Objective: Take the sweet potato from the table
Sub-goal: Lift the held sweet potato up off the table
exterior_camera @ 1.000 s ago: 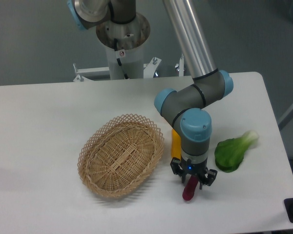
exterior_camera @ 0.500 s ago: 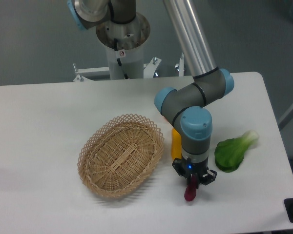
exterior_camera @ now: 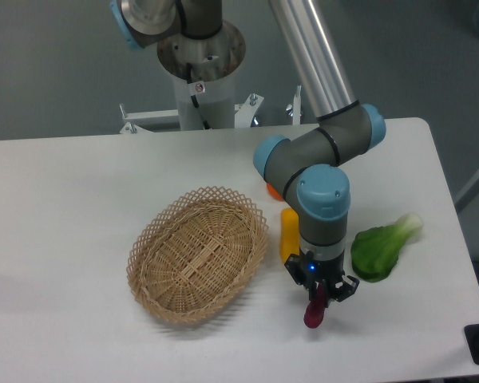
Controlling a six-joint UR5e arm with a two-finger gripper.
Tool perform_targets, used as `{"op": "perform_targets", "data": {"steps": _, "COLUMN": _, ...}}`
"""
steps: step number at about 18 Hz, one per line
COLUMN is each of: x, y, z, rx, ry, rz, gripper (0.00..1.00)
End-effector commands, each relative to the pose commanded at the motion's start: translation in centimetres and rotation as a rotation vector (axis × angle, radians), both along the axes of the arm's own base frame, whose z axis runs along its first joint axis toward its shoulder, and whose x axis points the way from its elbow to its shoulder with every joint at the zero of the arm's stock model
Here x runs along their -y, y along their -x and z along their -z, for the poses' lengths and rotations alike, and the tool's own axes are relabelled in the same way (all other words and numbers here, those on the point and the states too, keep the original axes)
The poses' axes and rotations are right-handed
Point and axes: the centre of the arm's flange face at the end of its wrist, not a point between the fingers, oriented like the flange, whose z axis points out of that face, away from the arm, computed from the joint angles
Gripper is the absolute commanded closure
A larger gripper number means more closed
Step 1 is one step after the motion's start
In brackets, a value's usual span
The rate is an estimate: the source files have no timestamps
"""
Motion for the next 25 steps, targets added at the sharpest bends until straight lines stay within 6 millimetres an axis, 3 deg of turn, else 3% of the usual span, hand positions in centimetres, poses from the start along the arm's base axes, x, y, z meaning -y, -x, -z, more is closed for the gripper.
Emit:
{"op": "perform_targets", "data": {"steps": 5, "x": 0.4, "y": 0.0, "z": -4.8, "rx": -0.035, "ry": -0.007, "rz": 0.029, "gripper": 0.75}}
{"op": "perform_targets", "data": {"steps": 10, "x": 1.5, "y": -1.4, "z": -10.0, "rx": -0.016, "ry": 0.011, "rz": 0.036, "gripper": 0.75}}
{"op": "perform_targets", "data": {"steps": 14, "x": 2.8, "y": -2.3, "z": -12.9, "rx": -0.025, "ry": 0.045, "rz": 0.110, "gripper": 0.75}}
{"op": "perform_targets", "data": {"steps": 22, "x": 10.2, "y": 0.5, "z": -17.8, "rx": -0.028, "ry": 0.095, "rz": 0.160, "gripper": 0.75}}
{"op": "perform_targets", "data": {"steps": 25, "x": 11.9, "y": 0.8, "z": -18.8, "rx": -0.027, "ry": 0.107, "rz": 0.167, "gripper": 0.75}}
